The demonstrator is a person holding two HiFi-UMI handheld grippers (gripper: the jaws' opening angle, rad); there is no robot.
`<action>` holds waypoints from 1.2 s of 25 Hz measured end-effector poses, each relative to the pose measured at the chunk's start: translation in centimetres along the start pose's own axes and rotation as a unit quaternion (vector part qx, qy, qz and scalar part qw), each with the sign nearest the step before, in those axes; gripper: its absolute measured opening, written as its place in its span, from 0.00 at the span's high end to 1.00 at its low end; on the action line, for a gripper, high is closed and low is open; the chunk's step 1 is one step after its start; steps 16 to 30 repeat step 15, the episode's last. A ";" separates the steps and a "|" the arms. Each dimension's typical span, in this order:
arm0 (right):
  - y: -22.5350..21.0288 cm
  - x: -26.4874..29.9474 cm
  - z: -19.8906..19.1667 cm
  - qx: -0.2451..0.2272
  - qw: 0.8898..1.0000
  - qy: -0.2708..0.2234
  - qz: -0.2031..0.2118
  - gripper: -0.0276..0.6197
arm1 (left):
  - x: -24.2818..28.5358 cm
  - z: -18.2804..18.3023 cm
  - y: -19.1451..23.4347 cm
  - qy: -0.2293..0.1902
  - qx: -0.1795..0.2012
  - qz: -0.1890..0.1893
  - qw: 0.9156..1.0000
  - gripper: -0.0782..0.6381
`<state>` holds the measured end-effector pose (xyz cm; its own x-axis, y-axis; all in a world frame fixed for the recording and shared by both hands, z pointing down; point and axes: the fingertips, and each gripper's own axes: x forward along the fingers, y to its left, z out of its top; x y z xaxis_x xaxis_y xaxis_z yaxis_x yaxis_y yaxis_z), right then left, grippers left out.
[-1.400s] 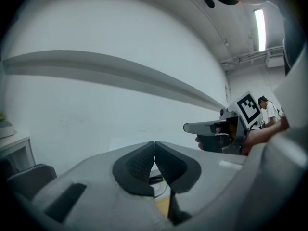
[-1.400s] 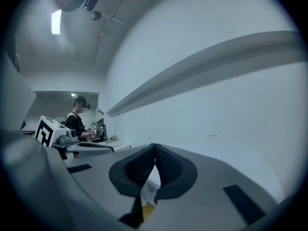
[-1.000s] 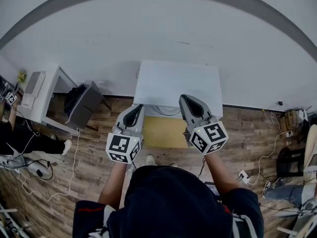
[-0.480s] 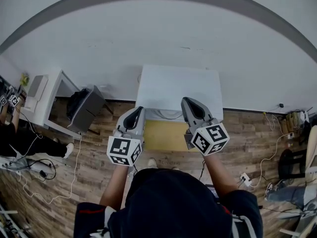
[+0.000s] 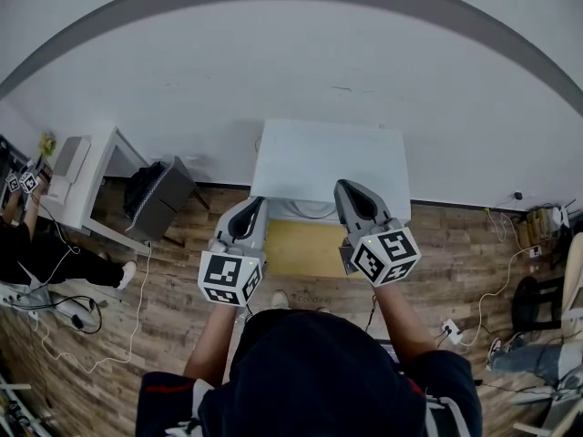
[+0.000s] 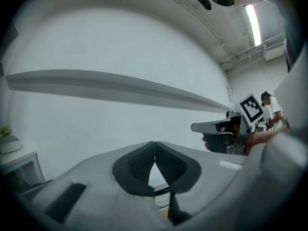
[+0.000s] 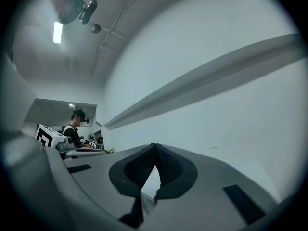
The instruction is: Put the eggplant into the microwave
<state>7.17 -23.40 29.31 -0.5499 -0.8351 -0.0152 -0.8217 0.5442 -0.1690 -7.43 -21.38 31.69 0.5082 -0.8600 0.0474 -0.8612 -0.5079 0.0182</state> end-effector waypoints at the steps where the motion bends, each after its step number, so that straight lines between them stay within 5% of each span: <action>1: 0.1 0.0 0.0 0.000 1.000 -0.001 0.000 0.94 | -0.1 0.0 0.0 0.000 0.000 0.001 1.000 0.87; 30: 1.4 -0.2 0.2 -0.014 1.000 -0.001 0.002 0.94 | -1.2 0.5 0.1 -0.006 0.002 0.005 1.000 0.87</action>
